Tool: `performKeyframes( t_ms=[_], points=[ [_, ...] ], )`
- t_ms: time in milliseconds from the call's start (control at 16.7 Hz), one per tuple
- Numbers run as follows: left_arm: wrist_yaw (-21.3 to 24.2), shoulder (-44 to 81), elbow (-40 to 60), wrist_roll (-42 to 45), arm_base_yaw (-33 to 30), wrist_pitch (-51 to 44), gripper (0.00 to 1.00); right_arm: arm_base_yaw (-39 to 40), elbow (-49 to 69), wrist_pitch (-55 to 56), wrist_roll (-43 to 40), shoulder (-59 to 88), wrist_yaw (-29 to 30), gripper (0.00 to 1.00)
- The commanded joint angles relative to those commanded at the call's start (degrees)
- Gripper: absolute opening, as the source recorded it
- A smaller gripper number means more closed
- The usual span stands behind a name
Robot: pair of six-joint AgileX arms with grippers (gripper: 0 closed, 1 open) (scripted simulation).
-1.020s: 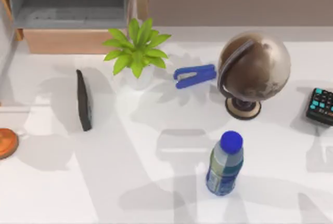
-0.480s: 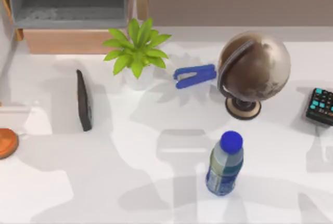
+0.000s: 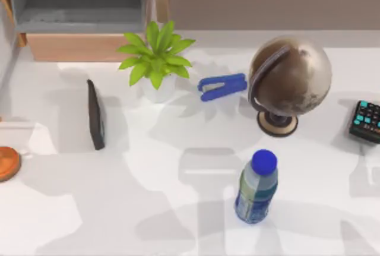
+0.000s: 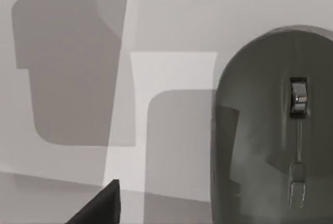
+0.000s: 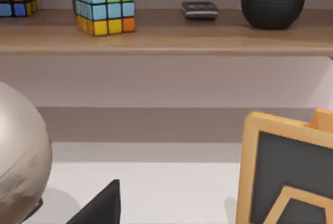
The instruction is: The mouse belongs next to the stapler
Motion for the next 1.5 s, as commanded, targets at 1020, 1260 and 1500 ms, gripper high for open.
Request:
performKeyframes(
  t_ms=[1020,1260,1500],
  points=[
    [-0.1,0.7,-2.2,-0.5,-0.6,3.0,0.77,0.0,0.0,0.0,0.0,0.0,0.0,1.00],
    [-0.1,0.7,-2.2,-0.5,-0.6,3.0,0.47,0.0,0.0,0.0,0.0,0.0,0.0,1.00],
    [-0.1,0.7,-2.2,-0.5,-0.6,3.0,0.17,0.0,0.0,0.0,0.0,0.0,0.0,1.00]
  ],
)
